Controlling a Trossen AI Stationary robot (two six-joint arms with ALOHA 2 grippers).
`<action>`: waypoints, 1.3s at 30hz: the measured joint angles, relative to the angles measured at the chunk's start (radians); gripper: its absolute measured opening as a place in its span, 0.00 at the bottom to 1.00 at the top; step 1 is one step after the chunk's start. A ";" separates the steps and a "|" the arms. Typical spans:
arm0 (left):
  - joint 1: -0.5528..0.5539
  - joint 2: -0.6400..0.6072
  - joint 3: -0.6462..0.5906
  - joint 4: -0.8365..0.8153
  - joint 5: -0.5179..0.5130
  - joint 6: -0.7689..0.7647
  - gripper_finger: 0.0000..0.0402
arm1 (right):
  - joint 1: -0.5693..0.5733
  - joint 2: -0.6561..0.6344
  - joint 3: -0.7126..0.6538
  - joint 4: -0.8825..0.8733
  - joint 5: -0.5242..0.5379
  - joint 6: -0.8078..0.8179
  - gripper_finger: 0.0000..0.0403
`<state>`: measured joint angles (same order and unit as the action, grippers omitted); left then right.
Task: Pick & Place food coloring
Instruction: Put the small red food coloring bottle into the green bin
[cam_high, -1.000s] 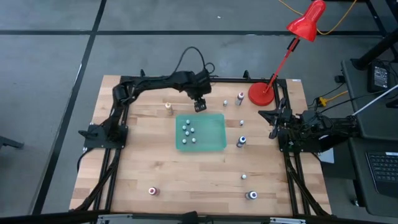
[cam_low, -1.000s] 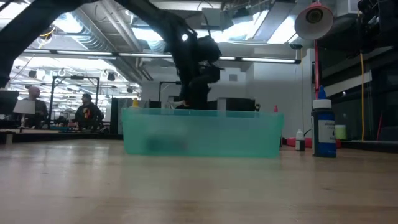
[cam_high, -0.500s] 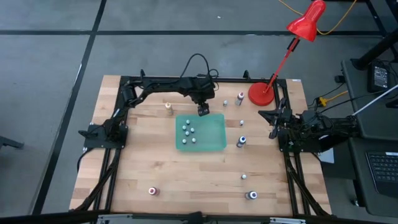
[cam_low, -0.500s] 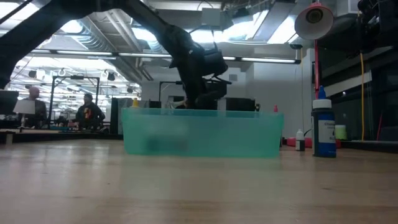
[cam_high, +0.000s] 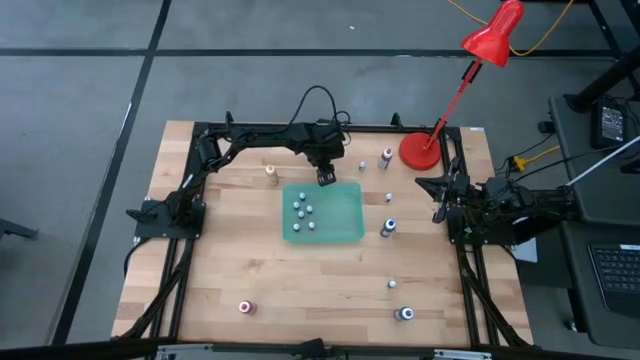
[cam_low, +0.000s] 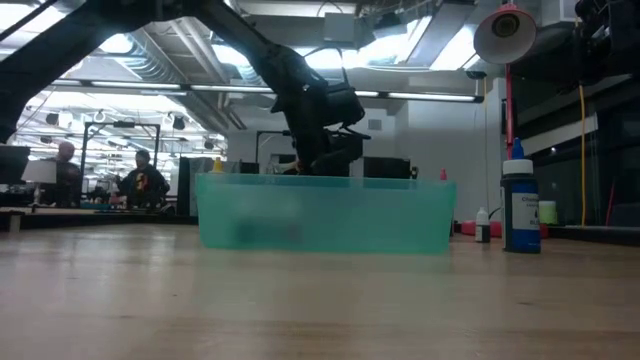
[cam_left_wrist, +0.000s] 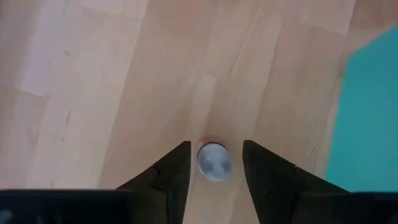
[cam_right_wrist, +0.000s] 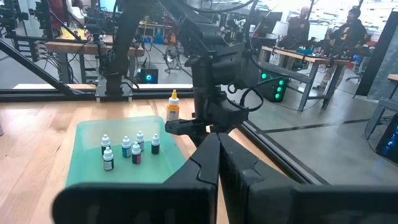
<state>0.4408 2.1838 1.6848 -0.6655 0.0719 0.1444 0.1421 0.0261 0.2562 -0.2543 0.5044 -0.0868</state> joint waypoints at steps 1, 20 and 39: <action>0.000 0.000 0.000 -0.007 0.000 0.000 0.34 | 0.000 0.000 0.000 0.000 0.000 0.000 0.03; 0.000 0.000 -0.024 -0.011 0.008 -0.003 0.23 | 0.000 0.000 0.000 0.000 0.000 0.000 0.03; 0.000 0.000 -0.025 0.019 0.008 -0.017 0.30 | 0.000 0.000 0.000 0.000 0.000 0.000 0.03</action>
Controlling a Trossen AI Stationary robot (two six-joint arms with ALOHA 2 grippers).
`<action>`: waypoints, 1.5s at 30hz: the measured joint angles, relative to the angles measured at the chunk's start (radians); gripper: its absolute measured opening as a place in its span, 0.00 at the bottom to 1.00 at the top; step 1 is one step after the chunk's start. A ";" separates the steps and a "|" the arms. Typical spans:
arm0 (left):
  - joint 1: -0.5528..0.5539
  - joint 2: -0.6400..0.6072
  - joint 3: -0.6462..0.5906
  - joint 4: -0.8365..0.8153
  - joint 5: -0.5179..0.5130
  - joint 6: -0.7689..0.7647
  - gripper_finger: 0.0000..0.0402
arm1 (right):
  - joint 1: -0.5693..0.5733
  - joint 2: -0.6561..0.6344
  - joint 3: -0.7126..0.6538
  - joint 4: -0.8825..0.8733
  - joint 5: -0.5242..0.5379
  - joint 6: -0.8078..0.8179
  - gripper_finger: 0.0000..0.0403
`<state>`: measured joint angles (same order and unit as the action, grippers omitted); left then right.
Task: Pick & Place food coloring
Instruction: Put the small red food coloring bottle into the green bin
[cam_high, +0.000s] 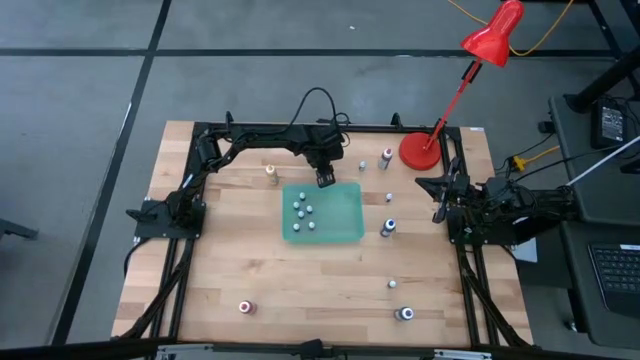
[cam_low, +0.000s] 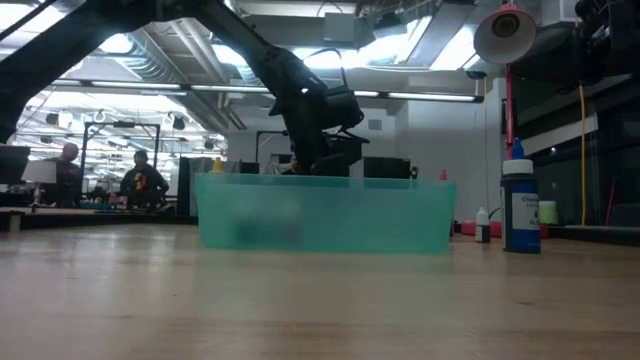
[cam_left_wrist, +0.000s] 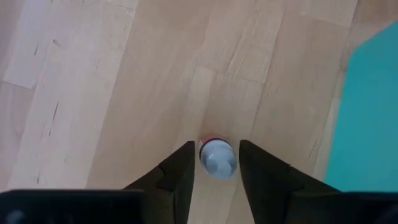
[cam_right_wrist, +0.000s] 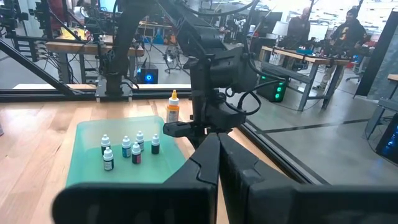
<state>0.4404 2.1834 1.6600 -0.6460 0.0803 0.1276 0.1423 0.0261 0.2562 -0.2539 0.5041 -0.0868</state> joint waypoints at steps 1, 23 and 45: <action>0.000 0.000 0.000 0.000 0.000 0.000 0.29 | 0.000 0.000 0.000 0.000 0.000 0.000 0.03; -0.060 -0.145 0.343 -0.345 -0.008 0.014 0.15 | 0.000 0.000 0.000 0.001 0.000 0.000 0.03; -0.322 -0.536 0.356 -0.659 -0.055 -0.097 0.15 | 0.000 0.000 0.000 -0.003 0.000 0.000 0.03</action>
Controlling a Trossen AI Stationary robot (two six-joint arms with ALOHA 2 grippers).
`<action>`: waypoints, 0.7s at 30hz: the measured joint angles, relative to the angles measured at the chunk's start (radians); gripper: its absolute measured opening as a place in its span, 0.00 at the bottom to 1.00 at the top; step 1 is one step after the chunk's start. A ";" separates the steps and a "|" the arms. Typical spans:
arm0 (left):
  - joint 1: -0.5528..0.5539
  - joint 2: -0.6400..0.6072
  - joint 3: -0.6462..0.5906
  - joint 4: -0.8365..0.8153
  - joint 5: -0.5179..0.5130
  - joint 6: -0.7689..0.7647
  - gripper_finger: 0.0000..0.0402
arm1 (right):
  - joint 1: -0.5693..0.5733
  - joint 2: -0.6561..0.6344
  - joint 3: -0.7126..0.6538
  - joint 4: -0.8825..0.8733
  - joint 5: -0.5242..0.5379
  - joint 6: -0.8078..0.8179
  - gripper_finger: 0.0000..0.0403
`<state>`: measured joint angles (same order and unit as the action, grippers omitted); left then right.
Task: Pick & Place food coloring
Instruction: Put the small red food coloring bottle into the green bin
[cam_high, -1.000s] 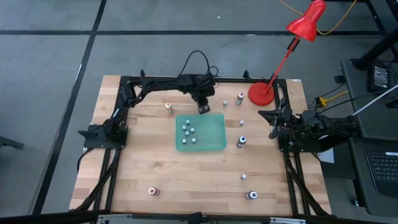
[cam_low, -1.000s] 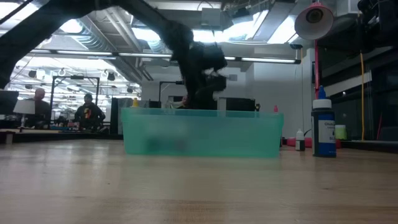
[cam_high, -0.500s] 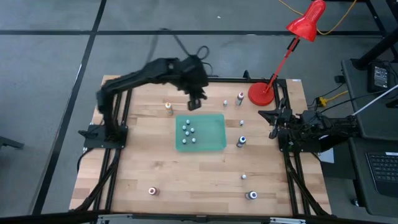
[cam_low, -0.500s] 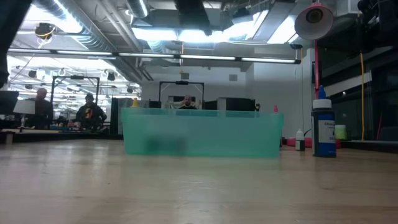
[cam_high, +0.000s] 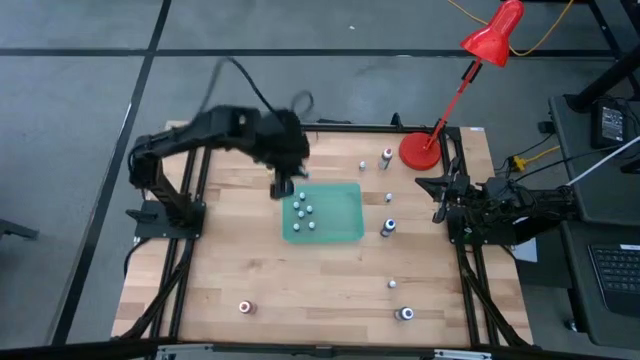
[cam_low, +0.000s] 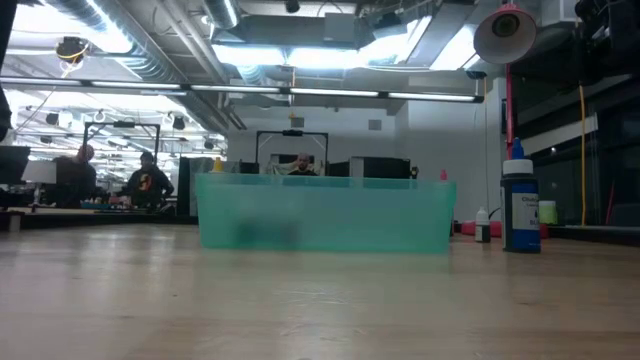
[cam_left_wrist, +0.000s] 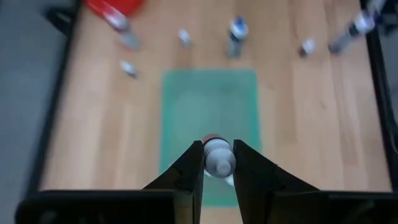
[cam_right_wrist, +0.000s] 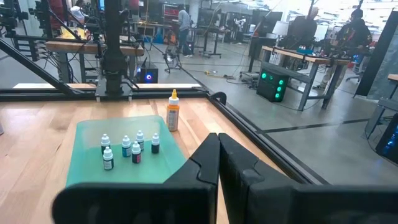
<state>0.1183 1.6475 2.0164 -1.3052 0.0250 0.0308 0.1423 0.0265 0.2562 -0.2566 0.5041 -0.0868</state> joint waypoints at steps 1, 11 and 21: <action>-0.022 0.002 -0.027 -0.001 0.000 -0.007 0.15 | 0.000 0.000 0.000 0.000 0.000 0.000 0.03; -0.183 0.004 -0.473 0.370 -0.006 -0.159 0.15 | 0.000 0.000 0.000 0.001 0.000 0.000 0.03; -0.195 0.005 -0.741 0.549 -0.103 -0.247 0.15 | 0.000 0.000 0.000 0.002 -0.001 0.004 0.03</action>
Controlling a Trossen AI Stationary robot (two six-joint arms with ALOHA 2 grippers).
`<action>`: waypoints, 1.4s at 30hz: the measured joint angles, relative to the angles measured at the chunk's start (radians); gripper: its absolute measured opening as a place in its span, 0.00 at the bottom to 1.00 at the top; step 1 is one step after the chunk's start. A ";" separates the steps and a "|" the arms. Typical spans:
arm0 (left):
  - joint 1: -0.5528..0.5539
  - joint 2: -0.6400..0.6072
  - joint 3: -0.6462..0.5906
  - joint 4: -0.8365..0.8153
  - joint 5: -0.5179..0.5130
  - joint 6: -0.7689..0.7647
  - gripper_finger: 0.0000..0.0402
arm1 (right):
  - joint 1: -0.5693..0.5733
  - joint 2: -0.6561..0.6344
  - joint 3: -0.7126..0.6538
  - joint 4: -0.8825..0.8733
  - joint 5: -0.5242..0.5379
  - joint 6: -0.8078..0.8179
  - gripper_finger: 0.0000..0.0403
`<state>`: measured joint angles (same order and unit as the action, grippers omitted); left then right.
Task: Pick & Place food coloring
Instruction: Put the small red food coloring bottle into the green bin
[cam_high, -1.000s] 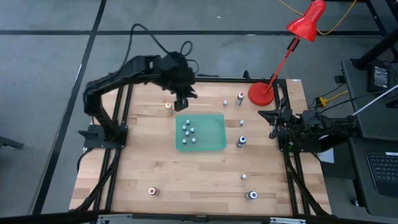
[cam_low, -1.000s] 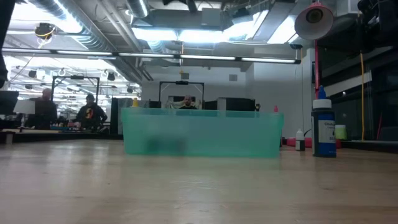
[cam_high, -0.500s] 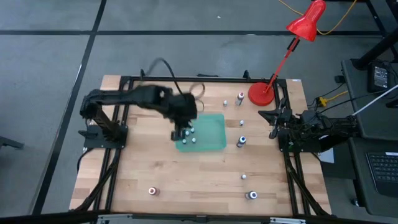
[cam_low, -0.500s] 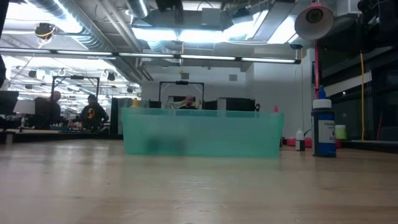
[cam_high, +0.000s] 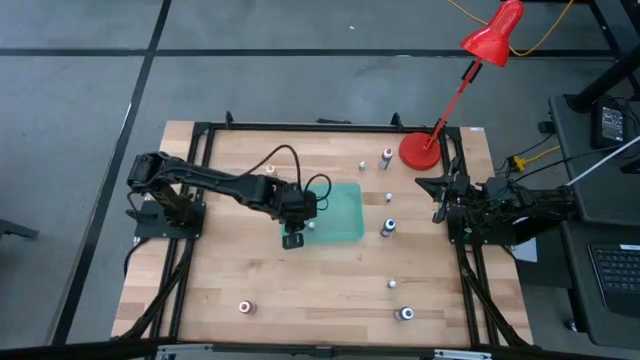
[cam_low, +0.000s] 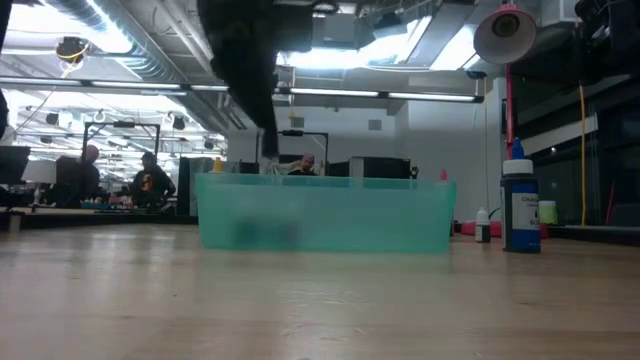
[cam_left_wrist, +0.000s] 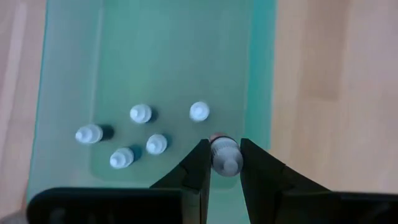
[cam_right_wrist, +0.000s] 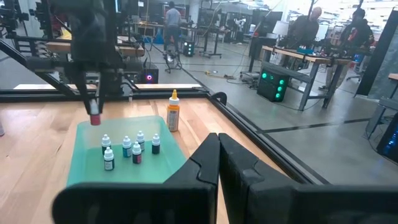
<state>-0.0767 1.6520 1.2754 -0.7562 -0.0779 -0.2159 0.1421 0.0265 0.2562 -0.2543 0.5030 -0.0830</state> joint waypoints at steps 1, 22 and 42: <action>0.000 0.000 -0.012 0.000 -0.010 -0.003 0.15 | 0.000 0.000 0.000 0.001 -0.001 0.000 0.03; 0.020 0.112 -0.090 0.150 0.001 0.046 0.15 | 0.000 0.000 0.000 -0.001 0.000 0.000 0.03; 0.056 0.140 -0.090 0.160 0.003 0.099 0.15 | 0.000 0.000 0.000 -0.002 0.000 0.000 0.03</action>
<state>-0.0212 1.7924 1.1858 -0.5960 -0.0752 -0.1169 0.1421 0.0265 0.2562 -0.2565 0.5034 -0.0830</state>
